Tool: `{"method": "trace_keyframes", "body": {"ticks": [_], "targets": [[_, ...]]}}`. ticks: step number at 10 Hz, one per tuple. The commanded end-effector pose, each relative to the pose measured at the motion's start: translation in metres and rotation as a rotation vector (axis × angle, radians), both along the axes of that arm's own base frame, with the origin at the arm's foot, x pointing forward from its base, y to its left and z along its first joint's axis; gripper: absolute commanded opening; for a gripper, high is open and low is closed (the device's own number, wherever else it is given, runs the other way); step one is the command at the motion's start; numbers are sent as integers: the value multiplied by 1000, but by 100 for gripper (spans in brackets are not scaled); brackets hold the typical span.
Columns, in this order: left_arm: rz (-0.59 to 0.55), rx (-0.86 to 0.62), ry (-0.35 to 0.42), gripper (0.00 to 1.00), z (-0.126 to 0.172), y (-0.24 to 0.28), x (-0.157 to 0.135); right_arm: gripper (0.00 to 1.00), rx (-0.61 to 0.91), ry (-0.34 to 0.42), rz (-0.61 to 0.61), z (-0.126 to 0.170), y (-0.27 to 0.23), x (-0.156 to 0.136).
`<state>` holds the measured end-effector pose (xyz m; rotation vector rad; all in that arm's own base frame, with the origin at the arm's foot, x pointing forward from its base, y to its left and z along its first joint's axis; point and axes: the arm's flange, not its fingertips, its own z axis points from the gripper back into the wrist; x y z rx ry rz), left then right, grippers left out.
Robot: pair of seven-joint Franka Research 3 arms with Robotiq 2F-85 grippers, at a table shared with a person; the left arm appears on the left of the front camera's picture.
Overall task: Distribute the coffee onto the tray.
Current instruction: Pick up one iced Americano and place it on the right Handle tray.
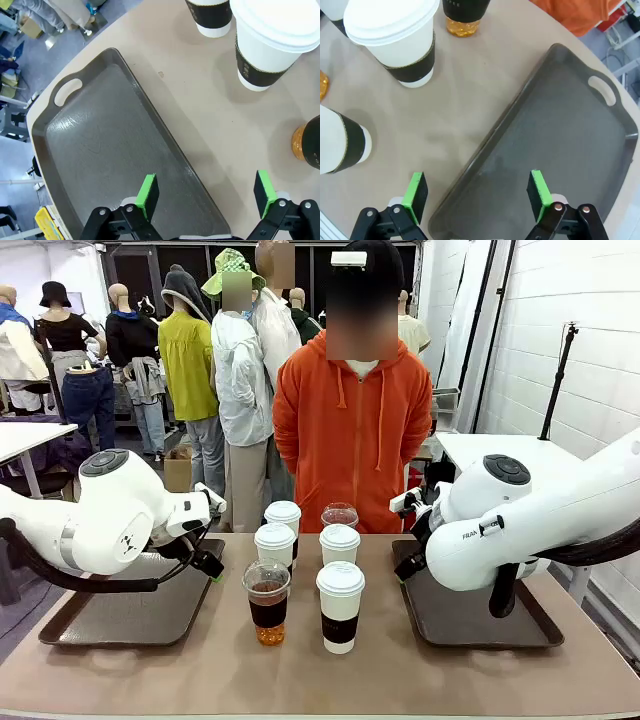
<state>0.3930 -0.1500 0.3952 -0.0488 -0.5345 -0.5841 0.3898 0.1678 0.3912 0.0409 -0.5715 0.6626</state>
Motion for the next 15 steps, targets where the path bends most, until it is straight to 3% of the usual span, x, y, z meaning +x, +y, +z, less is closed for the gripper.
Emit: {"method": "trace_keyframes", "body": {"ticks": [1, 12, 15], "targets": [[0, 4, -3, 100, 1, 1, 0, 100, 3, -1, 0, 1, 0, 0], [0, 0, 0, 100, 0, 0, 0, 100, 0, 0, 0, 0, 0, 0], [25, 20, -16, 100, 39, 2, -4, 100, 61, 22, 40, 31, -10, -8]]}}
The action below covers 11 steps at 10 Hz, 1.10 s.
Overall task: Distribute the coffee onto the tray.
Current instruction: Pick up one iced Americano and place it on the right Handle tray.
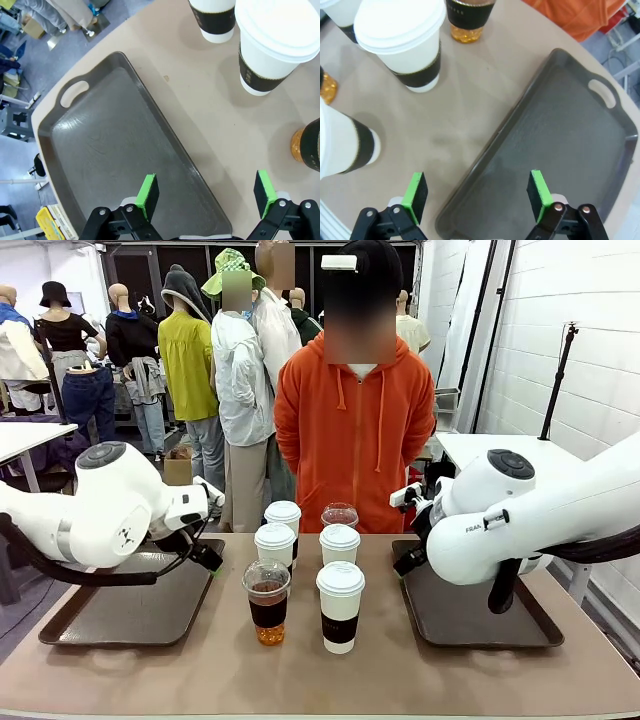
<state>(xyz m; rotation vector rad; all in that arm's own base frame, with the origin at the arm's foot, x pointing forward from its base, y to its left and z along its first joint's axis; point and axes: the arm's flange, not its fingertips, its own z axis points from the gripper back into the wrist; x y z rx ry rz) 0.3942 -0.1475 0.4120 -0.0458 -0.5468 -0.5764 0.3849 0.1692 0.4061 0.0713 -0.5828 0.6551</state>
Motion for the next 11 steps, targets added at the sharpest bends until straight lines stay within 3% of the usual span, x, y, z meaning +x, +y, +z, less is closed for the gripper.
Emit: {"method": "trace_keyframes", "body": {"ticks": [1, 4, 7, 11], "targets": [[26, 39, -13, 100, 43, 2, -9, 100, 39, 19, 52, 32, -13, -6], [25, 53, -9, 100, 99, 5, -25, 100, 19, 2, 105, 82, -15, -16], [5, -3, -32, 100, 125, 10, -37, 100, 20, -22, 158, 131, -14, -28], [-3, -43, -30, 100, 120, 12, -41, 100, 39, -31, 157, 132, -14, -25]]}}
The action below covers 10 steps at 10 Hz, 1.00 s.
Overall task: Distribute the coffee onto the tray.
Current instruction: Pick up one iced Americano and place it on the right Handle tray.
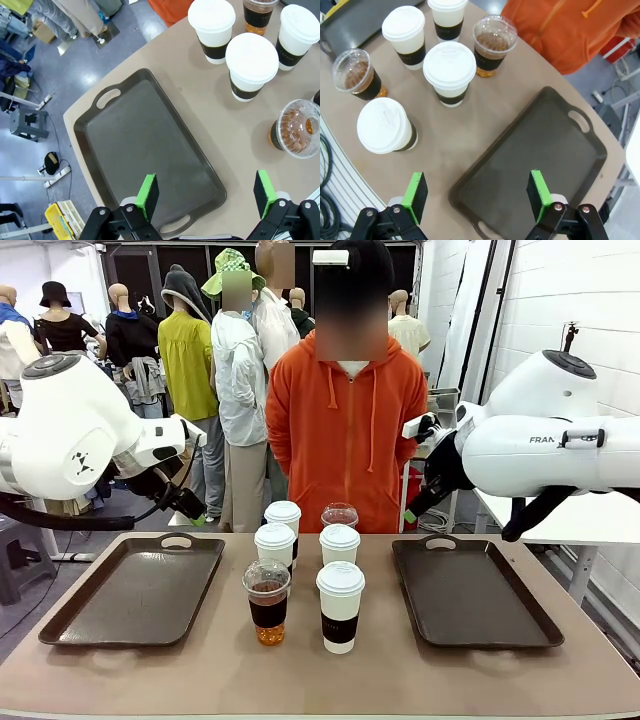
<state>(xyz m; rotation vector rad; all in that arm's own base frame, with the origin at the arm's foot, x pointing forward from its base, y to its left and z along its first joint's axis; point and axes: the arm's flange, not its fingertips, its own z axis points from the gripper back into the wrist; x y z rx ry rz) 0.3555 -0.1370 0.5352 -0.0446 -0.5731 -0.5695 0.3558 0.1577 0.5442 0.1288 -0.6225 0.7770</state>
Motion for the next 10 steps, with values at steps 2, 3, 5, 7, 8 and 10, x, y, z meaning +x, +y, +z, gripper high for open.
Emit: {"method": "trace_keyframes", "body": {"ticks": [2, 3, 5, 7, 8, 10], "targets": [[-42, -56, -28, 100, 3, 2, -9, 100, 36, -9, 47, -1, -5, 1], [-131, -118, -32, 100, 5, 6, -13, 100, 67, -6, 82, 0, -10, 0], [-188, -177, -50, 100, 7, 18, -21, 100, 137, -7, 151, 7, -23, -2], [-258, -248, -115, 100, 2, 33, -24, 100, 223, -31, 234, 10, -36, 1], [-278, -281, -144, 100, 0, 38, -25, 100, 250, -48, 250, 9, -41, 3], [-324, -331, -197, 100, -2, 40, -26, 100, 284, -79, 273, 0, -47, 9]]}}
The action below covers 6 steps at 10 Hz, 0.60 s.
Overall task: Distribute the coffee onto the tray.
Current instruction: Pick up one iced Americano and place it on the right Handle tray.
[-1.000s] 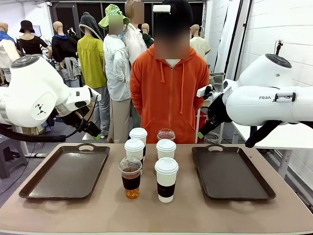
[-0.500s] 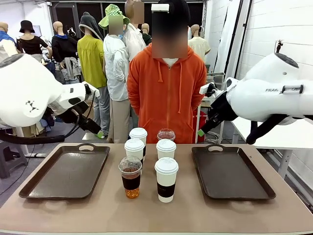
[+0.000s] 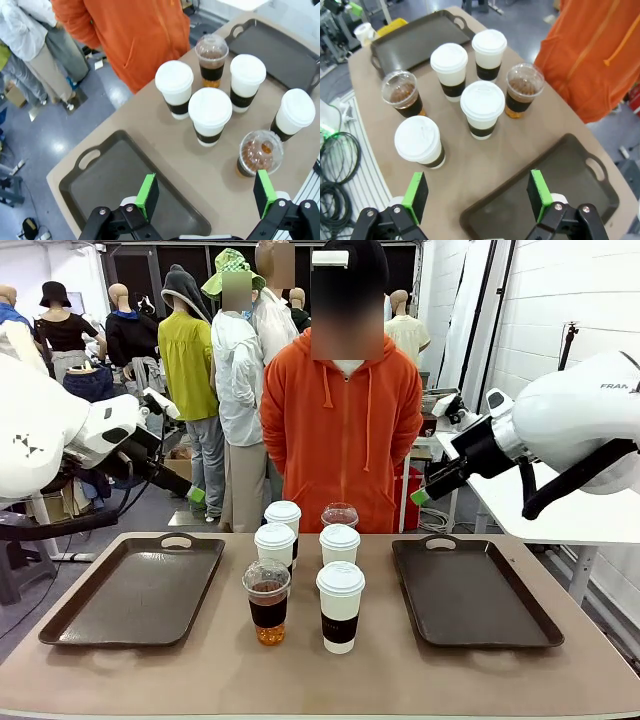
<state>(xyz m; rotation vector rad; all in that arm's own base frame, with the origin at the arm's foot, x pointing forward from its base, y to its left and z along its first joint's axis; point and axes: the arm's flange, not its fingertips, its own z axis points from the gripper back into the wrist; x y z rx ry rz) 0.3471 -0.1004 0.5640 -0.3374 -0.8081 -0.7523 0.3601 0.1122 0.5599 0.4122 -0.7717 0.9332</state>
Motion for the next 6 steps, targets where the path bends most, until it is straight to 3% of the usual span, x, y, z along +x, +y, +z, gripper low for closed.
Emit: {"method": "trace_keyframes", "body": {"ticks": [1, 4, 5, 6], "targets": [[-64, -57, -32, 100, -30, 1, -16, 100, 45, -20, 32, -19, -3, 7], [-80, -56, -37, 100, -29, -10, -15, 100, 50, -34, 17, -23, -5, 8], [-8, -5, -29, 100, -28, -12, -14, 100, 73, -67, -20, -18, -4, 5], [-62, -41, -11, 100, -2, -13, 1, 100, 42, -8, 20, -14, -6, 5]]}}
